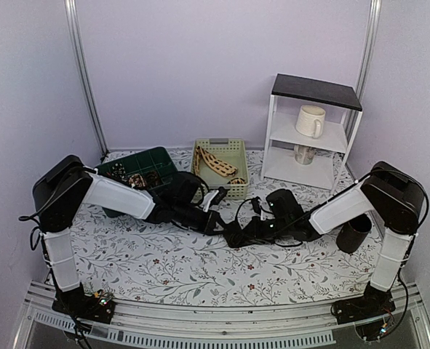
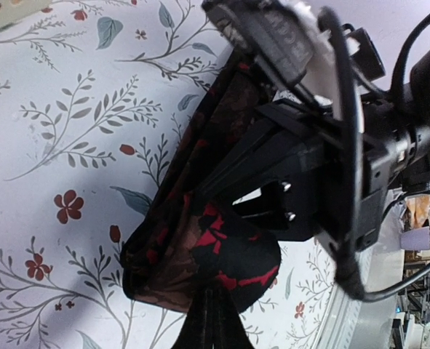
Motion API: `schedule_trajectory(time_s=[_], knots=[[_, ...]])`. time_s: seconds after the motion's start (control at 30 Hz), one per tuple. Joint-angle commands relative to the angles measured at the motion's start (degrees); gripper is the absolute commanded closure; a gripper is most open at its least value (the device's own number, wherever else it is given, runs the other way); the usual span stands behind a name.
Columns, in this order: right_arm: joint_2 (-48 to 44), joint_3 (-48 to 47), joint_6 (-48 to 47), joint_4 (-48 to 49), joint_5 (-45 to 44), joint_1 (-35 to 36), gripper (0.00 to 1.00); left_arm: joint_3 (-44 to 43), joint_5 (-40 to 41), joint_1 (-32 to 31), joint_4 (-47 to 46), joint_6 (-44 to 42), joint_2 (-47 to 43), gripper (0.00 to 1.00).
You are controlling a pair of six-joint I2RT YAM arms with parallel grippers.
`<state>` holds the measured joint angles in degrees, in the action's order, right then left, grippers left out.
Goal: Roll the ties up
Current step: Roll the tie at the center of the board.
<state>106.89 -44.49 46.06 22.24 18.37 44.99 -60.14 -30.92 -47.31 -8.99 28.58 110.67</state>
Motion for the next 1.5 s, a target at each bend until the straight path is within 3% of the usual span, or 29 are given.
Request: schedule_trajectory(time_s=[0.0,0.6,0.83,1.07,1.27,1.47], knots=[[-5.0,0.7,-0.4,-2.6,-1.9,-0.6,0.94,-0.9,-0.6,-0.6,1.2,-1.4,0.9,1.0],[-13.4,5.0,0.9,-5.7,-7.7,-2.8,0.67,-5.8,-1.7,-1.8,1.5,-1.2,6.1,1.0],[-13.0,3.6,-0.6,-6.1,-3.2,-3.0,0.57,-8.2,-2.2,-2.8,1.0,-1.3,8.3,1.0],[-8.8,2.2,-1.1,-6.8,0.0,-3.1,0.59,-8.3,-1.4,-2.9,1.0,-1.6,8.8,1.0],[-5.7,1.6,-1.2,-6.8,1.1,-3.0,0.7,-7.6,0.3,-3.0,0.8,-2.3,7.4,1.0],[-3.1,0.0,-0.6,-6.9,1.4,-1.3,0.78,-2.1,6.3,-1.7,0.9,-2.1,-0.2,0.89]])
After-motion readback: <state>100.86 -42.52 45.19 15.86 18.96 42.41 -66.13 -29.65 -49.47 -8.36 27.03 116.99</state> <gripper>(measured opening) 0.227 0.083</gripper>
